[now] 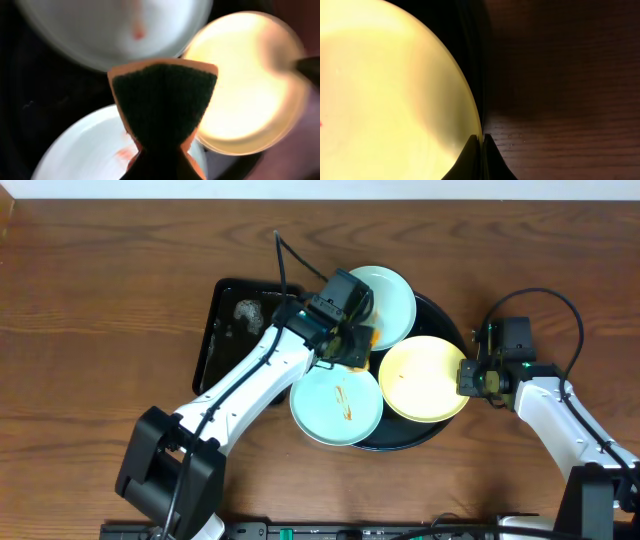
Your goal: Clean dirty plates on tray and stack at the side
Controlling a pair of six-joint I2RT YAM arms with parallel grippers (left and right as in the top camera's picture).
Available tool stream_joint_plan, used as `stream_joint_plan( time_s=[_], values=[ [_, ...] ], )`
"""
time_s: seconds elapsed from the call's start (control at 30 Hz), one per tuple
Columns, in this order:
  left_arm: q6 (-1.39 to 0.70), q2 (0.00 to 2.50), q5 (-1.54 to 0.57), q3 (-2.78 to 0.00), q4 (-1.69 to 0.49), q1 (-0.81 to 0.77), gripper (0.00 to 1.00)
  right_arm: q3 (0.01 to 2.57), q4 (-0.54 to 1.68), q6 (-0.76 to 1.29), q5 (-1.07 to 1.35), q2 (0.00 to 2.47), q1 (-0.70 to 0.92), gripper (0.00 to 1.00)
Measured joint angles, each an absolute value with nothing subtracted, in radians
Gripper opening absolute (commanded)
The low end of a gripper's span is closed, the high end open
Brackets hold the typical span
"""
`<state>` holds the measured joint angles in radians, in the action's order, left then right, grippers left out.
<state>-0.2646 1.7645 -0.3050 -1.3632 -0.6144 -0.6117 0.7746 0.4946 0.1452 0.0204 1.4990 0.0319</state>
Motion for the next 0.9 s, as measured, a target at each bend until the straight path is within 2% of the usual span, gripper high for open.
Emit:
stream_joint_plan(
  time_s=[0.33,0.6,0.7,0.9],
  values=[
    [-0.298,1.901,-0.521,-1.362,-0.421,-0.690,0.07,0.775,0.506,0.145,0.025,1.499,0.032,0.01],
    [-0.333,2.049,-0.574,-1.362,-0.365,-0.764,0.07,0.775,0.510,0.145,0.026,1.499,0.032,0.01],
    [-0.340,2.078,-0.548,-1.361,-0.351,-0.770,0.07,0.775,0.512,0.146,0.027,1.499,0.032,0.01],
    [-0.341,2.077,-0.345,-1.361,-0.297,-0.761,0.08,0.775,0.520,0.146,0.031,1.499,0.032,0.01]
  ],
)
